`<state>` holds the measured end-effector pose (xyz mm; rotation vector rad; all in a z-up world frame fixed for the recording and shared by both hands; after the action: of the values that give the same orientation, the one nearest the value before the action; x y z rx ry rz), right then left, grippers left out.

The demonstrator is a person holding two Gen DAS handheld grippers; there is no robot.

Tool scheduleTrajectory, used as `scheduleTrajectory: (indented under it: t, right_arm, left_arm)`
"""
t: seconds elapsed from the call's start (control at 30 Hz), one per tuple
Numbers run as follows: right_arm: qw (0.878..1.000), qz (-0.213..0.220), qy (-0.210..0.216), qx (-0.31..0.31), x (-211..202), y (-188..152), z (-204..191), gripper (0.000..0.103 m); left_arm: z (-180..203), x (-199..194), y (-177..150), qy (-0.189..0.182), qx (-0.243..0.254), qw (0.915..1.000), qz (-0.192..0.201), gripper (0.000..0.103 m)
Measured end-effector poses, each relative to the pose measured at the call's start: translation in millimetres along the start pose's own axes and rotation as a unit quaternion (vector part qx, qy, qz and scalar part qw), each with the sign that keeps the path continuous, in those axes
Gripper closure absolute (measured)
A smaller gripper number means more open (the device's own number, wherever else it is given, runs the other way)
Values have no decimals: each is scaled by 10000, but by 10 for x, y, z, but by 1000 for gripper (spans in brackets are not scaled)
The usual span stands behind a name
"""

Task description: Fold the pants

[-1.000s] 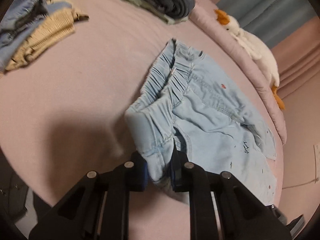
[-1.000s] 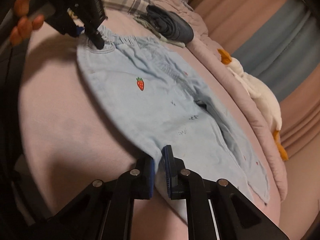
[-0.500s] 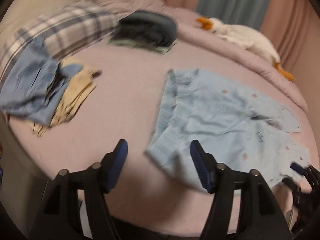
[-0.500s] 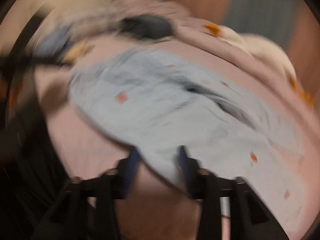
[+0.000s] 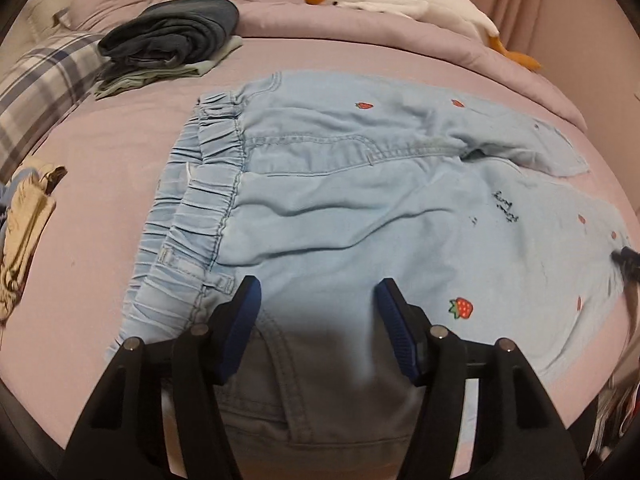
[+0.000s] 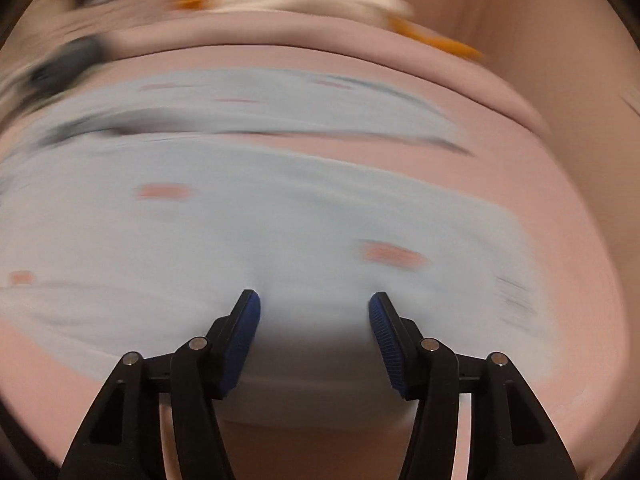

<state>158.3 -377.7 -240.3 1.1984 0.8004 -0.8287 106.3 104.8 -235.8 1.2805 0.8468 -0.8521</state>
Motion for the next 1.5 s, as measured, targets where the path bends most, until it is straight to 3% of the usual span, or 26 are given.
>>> scheduleTrajectory:
  t: [0.1,0.13,0.2,0.23,0.3,0.4,0.47,0.53,0.6,0.7,0.77,0.83,0.93,1.0,1.07,1.13,1.27,1.33,1.43,1.5]
  right_arm:
    - [9930,-361,-368,1060,120,-18,827,43]
    - [9862,-543,-718,1391,115,5,1039,43]
    - [9817,-525,-1142,1430,-8,87,1049,44]
    - [9852,-363,-1002,1346,-87,144,941,44]
    - [9952,49,-26,982,-266,295,429,44]
    - [9958,230,866,175,-325,452,-429,44]
    - [9926,5,1164,-359,-190,495,-900,44]
    - [9886,-529,1194,-753,82,531,-1206,42]
    - [9885,-616,1212,-660,114,665,-1293,37]
    - [9803,-496,1828,-555,-80,921,-1358,37]
    - [9782,-258,1887,-833,-179,1138,-1419,37]
    - [9744,-51,1914,-1175,-201,1362,-1562,37]
    - [9670,65,1954,-1634,-139,1660,-1935,37]
    - [9625,36,1858,-1974,3,1887,-2122,37]
    - [9626,-98,1573,-2202,188,2223,-2327,37]
    - [9587,-116,1399,-2474,297,2496,-2463,37]
    - [9375,-369,1594,-3071,429,2785,-2705,37]
    - [9235,-795,1795,-3296,581,2797,-2791,37]
    - [9070,-1388,1696,-3597,835,2619,-2855,37]
    - [9090,-1407,1791,-3490,860,2553,-2821,38]
  left_arm:
    - [-30,-43,43,-53,-73,9998,-148,43]
    - [-51,-100,63,-15,-152,9998,-127,41]
    - [-49,-244,112,112,-157,9997,134,33]
    - [-20,-270,114,173,-107,9995,249,28]
    - [33,-200,200,298,48,9992,247,25]
    - [29,144,257,301,123,9993,-208,21]
    - [-26,199,259,43,-42,9999,-112,17]
    - [-19,164,265,25,42,9997,-238,17]
    - [-21,82,260,-96,151,9993,-319,17]
    - [-136,-45,399,-474,85,9986,-235,16]
    - [-246,-72,581,-511,5,9987,-70,16]
    - [-393,-53,871,-222,-43,9995,221,17]
    - [-585,88,1259,-143,-61,9995,271,19]
    - [-697,248,1522,-319,12,9995,88,19]
    - [-798,392,1739,-635,105,9977,-191,31]
    - [-879,539,1917,-1155,223,9912,-612,34]
    - [-922,652,1988,-1532,527,9805,-1112,36]
    - [-912,713,1978,-1662,773,9743,-1312,39]
    - [-902,806,1971,-1669,1007,9685,-1550,44]
    - [-854,802,1965,-1575,1171,9680,-1564,55]
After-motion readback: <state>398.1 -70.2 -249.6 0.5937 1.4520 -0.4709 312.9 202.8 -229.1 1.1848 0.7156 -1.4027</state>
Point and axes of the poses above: each gripper's, at about its wrist camera, not at the fingertips, and x roughly the way its jaws point, z to its right, y to its top, the point moved 5 cm from there along x, roughly the way its jaws point, and after that the axes turned 11 degrees about -z, right-handed, at the moved point
